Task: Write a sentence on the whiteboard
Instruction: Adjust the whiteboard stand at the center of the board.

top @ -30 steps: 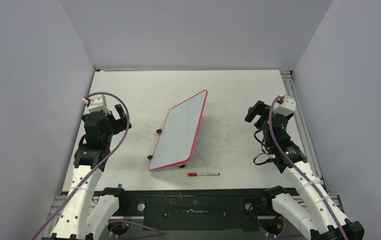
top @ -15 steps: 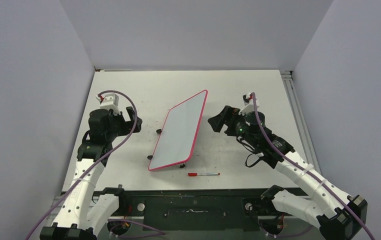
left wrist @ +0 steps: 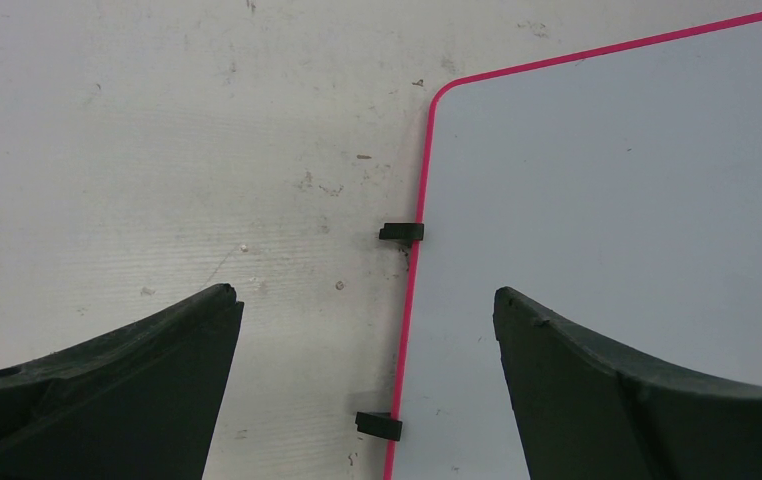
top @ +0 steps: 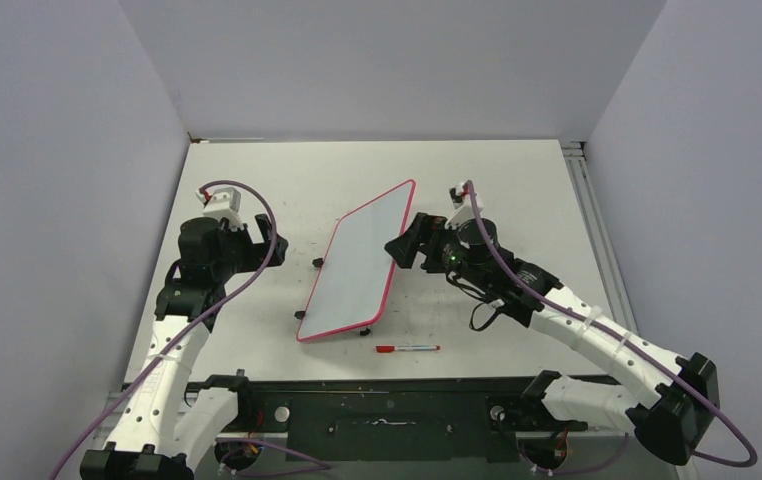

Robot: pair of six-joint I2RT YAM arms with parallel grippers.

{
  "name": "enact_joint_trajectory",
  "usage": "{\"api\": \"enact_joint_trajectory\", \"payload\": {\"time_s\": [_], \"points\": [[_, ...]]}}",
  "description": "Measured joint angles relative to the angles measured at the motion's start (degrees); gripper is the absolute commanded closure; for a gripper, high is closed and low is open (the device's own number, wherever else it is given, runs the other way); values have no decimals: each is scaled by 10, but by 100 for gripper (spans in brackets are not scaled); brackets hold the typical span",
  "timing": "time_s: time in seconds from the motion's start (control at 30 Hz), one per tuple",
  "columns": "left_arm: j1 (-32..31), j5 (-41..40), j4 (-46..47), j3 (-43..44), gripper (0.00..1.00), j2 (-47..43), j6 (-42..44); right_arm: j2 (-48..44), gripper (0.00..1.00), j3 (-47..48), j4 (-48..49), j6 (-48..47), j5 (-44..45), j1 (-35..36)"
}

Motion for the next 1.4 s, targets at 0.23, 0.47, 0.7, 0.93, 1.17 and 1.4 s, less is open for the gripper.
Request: {"api": "enact_joint_trajectory", "payload": {"time_s": [0.23,0.47,0.7,0.93,1.17,1.4], "points": [[0,0,0,0,3,0,0,42,15,16,-2,-3,-2,32],[-2,1,0,0,3,0,0,63,56,34,-6,-6,-5,47],[-3,3,0,-1,3,0,0,72,83,45,-11,-9,-7,50],[-4,5,0,-1,3,0,0,95,94,80,-36,-17,-16,50],[-7,19,0,-1,3,0,-1,127,95,132,-77,-78,-47,60],[-7,40,22,-24,3,-5,-36,147,95,156,-94,-102,-52,56]]}}
